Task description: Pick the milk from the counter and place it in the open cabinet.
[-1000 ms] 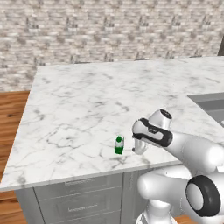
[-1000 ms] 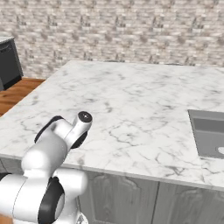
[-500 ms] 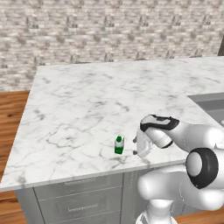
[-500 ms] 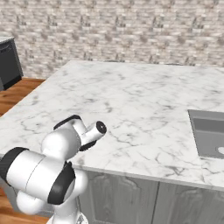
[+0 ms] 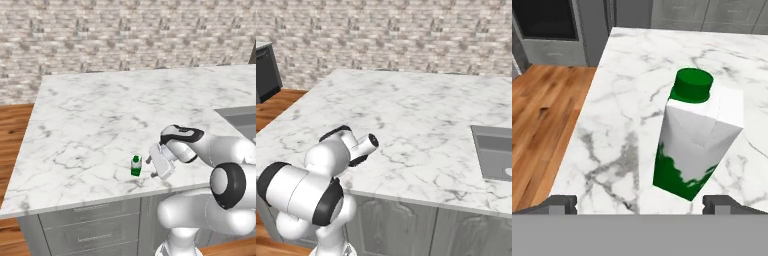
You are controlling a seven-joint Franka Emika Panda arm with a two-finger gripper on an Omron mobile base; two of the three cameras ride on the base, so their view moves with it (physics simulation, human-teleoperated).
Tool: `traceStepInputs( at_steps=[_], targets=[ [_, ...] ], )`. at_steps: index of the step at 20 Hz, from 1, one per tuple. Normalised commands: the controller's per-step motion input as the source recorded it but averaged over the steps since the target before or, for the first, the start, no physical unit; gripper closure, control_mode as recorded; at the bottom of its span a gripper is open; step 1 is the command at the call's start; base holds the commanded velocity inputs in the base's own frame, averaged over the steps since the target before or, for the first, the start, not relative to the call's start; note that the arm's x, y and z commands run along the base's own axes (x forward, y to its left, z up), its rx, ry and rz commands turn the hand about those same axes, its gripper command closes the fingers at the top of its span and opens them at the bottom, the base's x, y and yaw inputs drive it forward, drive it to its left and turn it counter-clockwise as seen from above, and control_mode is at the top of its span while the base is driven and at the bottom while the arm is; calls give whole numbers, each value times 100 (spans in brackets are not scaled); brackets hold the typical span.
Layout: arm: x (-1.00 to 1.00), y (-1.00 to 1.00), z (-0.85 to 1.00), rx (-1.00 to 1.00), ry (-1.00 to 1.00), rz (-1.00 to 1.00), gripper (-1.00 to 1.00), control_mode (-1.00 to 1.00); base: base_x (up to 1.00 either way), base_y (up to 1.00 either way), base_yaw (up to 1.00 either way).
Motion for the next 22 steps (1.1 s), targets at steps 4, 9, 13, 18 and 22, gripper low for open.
traceStepInputs(
  at_steps=[4,9,13,18,22],
  targets=[
    [4,0,0,0,-1,1,-100,-100,0,0,0],
    [20,8,-4,0,-3,0,-100,-100,0,0,0],
    [13,21,-4,0,-1,0,-100,-100,0,0,0],
    [11,17,-5,0,-1,0,-100,-100,0,0,0],
    [0,13,-11,0,0,0,-100,-100,0,0,0]
  ],
)
